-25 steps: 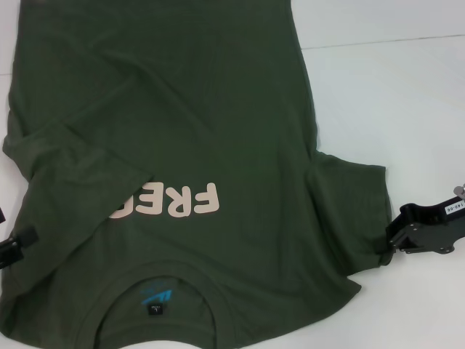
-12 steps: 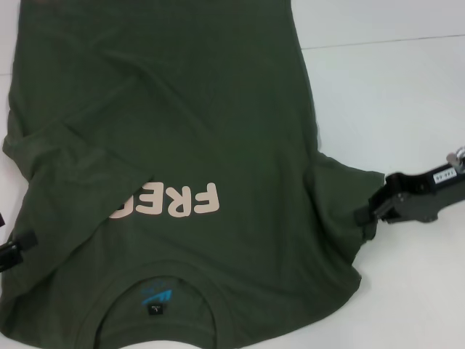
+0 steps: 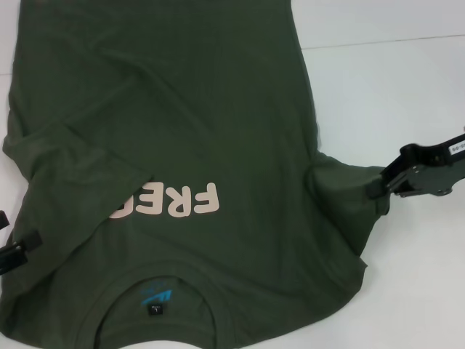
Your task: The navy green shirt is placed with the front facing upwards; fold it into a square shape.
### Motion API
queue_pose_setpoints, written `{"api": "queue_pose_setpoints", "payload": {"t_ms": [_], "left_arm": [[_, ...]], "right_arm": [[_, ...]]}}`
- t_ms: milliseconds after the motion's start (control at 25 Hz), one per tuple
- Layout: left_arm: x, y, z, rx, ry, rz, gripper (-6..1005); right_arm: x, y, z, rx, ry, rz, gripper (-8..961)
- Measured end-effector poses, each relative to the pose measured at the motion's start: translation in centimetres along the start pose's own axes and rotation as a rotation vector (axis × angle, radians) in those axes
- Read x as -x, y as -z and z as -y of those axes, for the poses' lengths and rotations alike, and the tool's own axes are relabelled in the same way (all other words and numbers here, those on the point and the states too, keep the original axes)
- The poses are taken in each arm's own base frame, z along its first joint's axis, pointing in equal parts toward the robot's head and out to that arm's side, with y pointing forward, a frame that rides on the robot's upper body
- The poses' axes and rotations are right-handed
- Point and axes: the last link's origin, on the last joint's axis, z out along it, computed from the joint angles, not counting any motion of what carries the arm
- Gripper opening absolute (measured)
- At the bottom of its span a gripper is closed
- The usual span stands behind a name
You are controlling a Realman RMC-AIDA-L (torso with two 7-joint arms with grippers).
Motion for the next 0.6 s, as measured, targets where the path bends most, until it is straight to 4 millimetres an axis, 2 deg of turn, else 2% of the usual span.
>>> {"api": "queue_pose_setpoints", "payload": {"t_ms": [160, 280, 600], "left_arm": [[-0.1, 0.0, 0.0, 0.003, -0.002, -0.001, 887], [-0.2, -0.1, 0.0, 0.005, -0.005, -0.001, 887], [-0.2, -0.1, 0.0, 0.003, -0.005, -0.001, 887]], "right_arm": [[0.2, 0.7, -0.3, 0.015, 0.008, 0.019, 41], [0.7, 1.1, -1.6, 0.043, 0.044, 0.030, 41], [2.0, 0.8, -3.8, 0.076, 0.105, 0.037, 42]]}}
